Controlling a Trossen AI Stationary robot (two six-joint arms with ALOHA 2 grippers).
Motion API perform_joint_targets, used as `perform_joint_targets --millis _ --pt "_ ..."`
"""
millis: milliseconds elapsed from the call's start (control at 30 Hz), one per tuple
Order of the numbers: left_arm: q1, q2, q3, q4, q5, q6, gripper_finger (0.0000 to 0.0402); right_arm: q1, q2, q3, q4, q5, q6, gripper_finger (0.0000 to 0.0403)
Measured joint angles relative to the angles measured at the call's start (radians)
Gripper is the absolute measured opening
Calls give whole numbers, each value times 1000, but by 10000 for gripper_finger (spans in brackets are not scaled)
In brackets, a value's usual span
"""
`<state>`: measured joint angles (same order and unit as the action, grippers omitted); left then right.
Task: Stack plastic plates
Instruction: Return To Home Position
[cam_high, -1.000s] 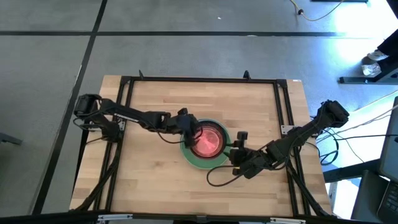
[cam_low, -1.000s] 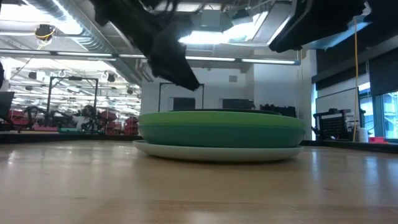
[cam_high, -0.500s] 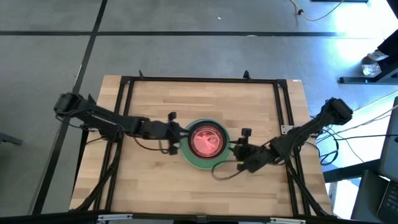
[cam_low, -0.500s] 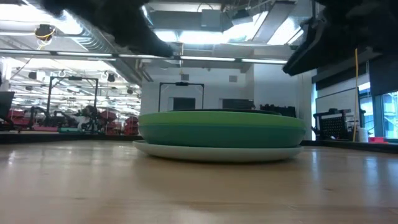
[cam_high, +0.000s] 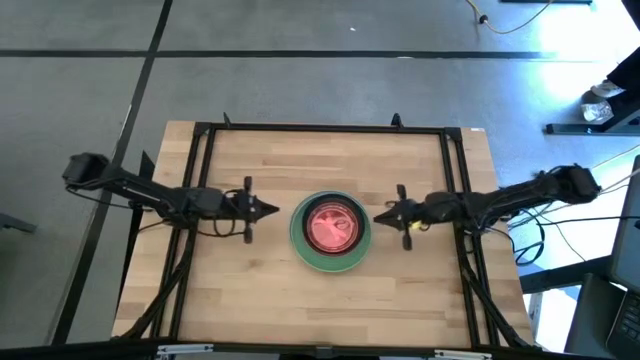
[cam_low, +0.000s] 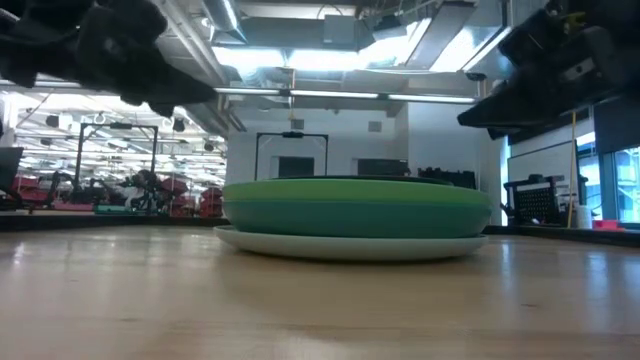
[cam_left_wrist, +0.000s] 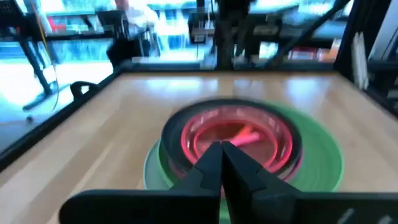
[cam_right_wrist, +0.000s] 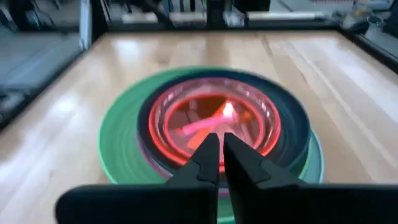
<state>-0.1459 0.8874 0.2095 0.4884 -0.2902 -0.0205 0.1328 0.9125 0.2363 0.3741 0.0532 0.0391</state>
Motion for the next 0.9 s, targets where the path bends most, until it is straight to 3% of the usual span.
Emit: perform_joint_targets --millis 200,633,900 --pt "0 -158 -115 50 -1 -13 1 -113 -86 -90 95 -123 30 18" --pt "38 -531 -202 -49 47 0 0 -141 -326 -227 94 -126 112 19" --pt "59 -690 -202 -200 29 -14 0 -141 -532 -229 -54 -110 112 19"
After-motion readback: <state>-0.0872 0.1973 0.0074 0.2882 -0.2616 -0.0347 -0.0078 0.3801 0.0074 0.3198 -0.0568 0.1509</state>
